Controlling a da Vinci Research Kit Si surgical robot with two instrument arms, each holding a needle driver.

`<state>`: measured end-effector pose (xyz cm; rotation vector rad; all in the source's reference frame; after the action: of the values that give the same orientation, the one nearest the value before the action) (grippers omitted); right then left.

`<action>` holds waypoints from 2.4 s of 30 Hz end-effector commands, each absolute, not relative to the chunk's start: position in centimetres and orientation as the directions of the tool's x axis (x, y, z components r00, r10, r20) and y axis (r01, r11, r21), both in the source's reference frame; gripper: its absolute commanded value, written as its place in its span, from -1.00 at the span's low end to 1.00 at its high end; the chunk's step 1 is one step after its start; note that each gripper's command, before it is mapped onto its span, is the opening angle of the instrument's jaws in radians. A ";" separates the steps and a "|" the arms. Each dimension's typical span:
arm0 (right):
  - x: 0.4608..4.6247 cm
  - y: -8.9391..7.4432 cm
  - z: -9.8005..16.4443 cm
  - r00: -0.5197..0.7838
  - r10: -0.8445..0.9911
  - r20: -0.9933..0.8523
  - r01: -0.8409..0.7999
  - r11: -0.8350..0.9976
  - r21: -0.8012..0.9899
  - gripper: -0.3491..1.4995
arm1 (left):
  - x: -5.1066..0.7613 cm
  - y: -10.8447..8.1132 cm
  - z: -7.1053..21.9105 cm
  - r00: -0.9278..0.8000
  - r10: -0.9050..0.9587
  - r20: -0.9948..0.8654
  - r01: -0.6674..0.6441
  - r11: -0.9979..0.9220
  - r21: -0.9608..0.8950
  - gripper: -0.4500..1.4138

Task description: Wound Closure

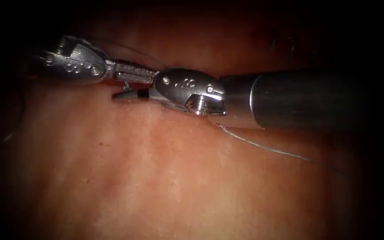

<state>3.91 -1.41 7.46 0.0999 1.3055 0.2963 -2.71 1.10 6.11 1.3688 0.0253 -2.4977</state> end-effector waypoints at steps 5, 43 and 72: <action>3.99 -1.4 7.5 0.224 0.272 -0.936 -0.148 0.959 0.243 0.38 | -2.85 1.1 6.2 -0.508 -0.248 -0.825 0.257 -0.958 0.130 -1.00; 2.68 -1.4 6.8 0.222 0.257 -0.941 -0.134 0.963 0.232 0.98 | -1.69 1.2 6.1 -0.562 -0.211 -0.800 0.172 -0.976 0.137 -1.00; 2.50 -1.5 7.0 0.242 0.254 -0.937 -0.179 0.960 0.214 0.96 | -0.58 1.2 6.4 -0.651 0.175 -0.739 -0.159 -0.983 -0.093 0.80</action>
<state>2.43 -1.52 7.00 0.0693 1.2916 0.2965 -0.56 1.16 6.27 1.4772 0.1106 -3.0985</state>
